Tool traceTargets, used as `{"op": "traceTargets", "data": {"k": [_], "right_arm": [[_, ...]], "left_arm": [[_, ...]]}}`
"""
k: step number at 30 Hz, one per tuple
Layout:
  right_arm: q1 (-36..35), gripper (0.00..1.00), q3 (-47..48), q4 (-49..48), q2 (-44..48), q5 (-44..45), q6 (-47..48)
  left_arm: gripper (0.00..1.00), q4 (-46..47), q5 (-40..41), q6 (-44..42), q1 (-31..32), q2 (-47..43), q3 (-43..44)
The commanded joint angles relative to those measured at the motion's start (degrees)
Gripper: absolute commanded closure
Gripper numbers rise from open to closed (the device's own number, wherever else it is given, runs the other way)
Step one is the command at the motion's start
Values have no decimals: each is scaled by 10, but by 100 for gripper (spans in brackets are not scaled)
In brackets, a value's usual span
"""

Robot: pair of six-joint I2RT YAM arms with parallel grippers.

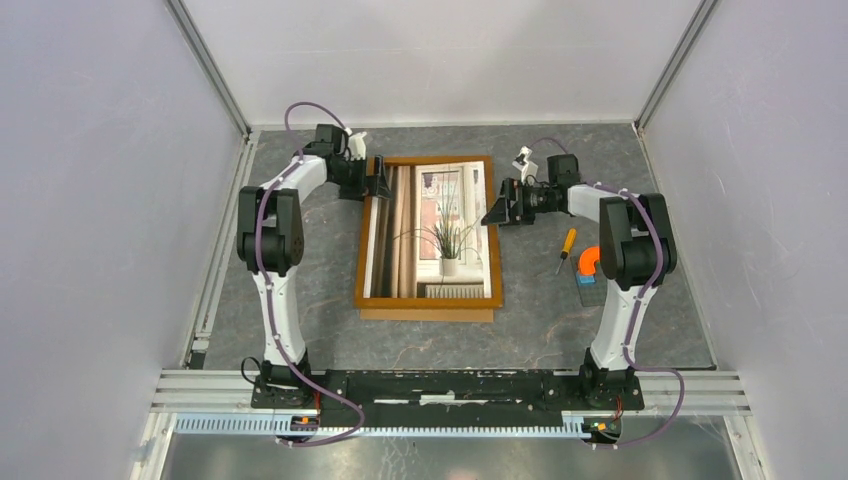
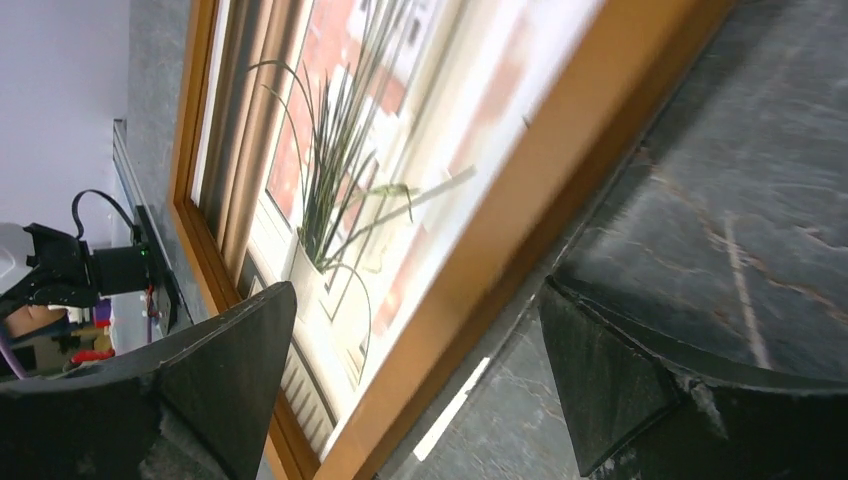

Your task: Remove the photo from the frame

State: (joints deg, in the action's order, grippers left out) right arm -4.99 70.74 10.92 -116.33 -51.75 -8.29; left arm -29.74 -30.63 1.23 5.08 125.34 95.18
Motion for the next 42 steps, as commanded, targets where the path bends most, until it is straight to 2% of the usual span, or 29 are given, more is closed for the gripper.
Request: {"op": "traceTargets", "data": {"k": [1,8,12,14,19,22,27,29,31,35,38,42], "right_arm": [[-26,2,-21,17,-24,4,-3],[-26,2,-7,38,-13,3,11],[-15,2,15,60,-6,9,28],[-14,2,19,79,8,9,45],[-7,2,15,120,47,15,78],[4,2,1,125,73,24,104],[19,2,-18,130,99,39,125],[21,2,-24,128,107,40,127],[21,2,-27,130,115,41,133],[21,2,-34,140,140,58,154],[21,2,-54,145,171,77,172],[22,2,-96,147,220,95,200]], "left_arm": [[0,5,-27,28,16,19,41],[0,-4,-29,35,17,4,32],[0,14,-14,27,-2,-48,-9],[0,20,3,-5,-7,-85,-32],[0,-6,32,-146,-7,-194,-91],[0,-39,34,-259,3,-272,-155],[0,-54,71,-442,85,-436,-335],[0,-36,89,-472,133,-495,-412],[0,-21,105,-480,185,-538,-468],[0,3,142,-455,258,-575,-522],[0,13,176,-427,285,-573,-530],[0,20,197,-408,289,-567,-525]]}}
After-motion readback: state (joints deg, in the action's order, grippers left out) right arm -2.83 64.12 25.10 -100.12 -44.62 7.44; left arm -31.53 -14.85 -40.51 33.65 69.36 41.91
